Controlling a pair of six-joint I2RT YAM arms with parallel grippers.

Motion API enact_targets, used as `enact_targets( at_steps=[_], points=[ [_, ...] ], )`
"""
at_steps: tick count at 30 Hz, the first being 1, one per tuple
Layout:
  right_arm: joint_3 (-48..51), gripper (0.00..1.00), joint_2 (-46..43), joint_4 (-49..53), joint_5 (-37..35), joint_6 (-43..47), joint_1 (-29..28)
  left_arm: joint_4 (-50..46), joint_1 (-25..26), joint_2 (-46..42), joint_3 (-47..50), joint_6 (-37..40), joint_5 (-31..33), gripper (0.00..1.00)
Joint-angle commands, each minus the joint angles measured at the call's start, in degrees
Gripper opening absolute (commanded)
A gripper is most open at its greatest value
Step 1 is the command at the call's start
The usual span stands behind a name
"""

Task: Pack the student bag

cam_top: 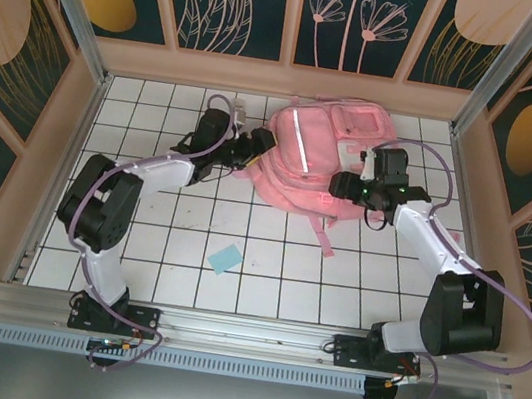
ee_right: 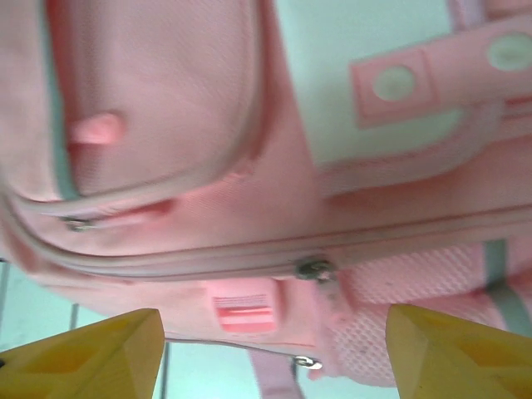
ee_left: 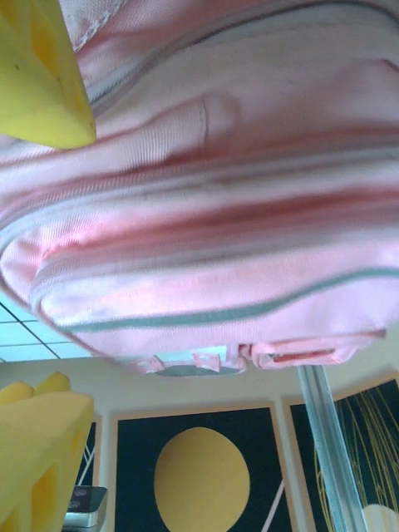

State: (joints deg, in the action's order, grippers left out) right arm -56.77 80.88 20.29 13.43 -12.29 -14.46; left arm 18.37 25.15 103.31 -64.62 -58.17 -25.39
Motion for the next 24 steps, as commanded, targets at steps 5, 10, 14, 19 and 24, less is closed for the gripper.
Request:
enact_targets(
  at_steps=[5,10,14,19,24],
  points=[
    [-2.96,0.71,2.68,-11.50,4.98,-6.78,-5.65,-3.37,0.23,-2.06,0.47,8.78,8.44,0.81],
    [-3.92,0.71,8.18,-15.12,3.83,-9.14,-8.09,7.54,0.24,4.33,0.79,5.45,3.91,0.77],
    [-3.81,0.71,10.81,-16.18,1.41,-11.18,-8.68,13.96,0.74,7.42,2.11,2.39,0.81,0.75],
    [-1.62,0.72,12.12,-18.96,0.86,-13.54,-9.26,15.69,2.73,8.37,3.70,2.45,0.41,0.75],
    [-2.32,0.72,15.57,-23.53,6.83,-15.80,-10.66,18.53,4.11,9.95,5.00,0.57,-0.70,0.74]
  ],
)
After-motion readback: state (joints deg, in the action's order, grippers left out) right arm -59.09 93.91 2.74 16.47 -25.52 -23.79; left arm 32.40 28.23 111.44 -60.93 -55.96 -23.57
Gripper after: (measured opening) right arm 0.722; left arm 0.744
